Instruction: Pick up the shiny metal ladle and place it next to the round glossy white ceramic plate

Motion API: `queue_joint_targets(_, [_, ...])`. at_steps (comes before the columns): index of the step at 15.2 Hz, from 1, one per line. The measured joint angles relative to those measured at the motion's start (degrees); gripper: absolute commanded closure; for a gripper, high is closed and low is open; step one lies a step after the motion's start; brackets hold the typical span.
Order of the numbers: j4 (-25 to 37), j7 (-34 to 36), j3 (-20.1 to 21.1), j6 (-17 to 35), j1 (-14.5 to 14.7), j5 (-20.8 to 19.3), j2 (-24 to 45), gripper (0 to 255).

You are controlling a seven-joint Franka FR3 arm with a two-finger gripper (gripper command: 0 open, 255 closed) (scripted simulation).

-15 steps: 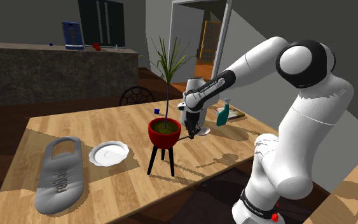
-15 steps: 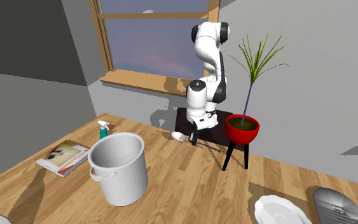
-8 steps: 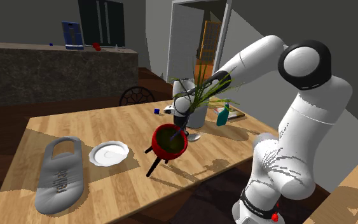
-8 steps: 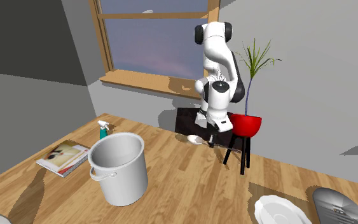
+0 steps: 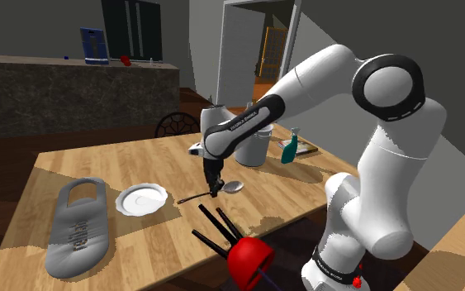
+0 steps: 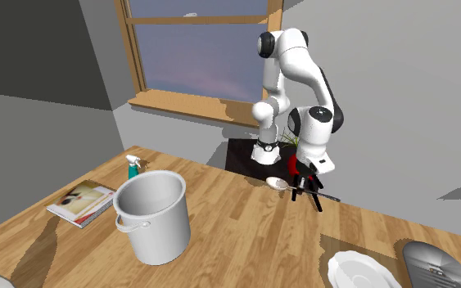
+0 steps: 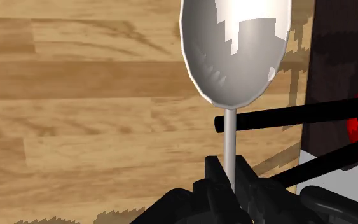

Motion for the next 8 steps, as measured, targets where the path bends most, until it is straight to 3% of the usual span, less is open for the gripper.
queue_joint_targets(8, [9.0, 6.4, 5.5, -1.8, 5.3, 6.6, 8.2, 255])
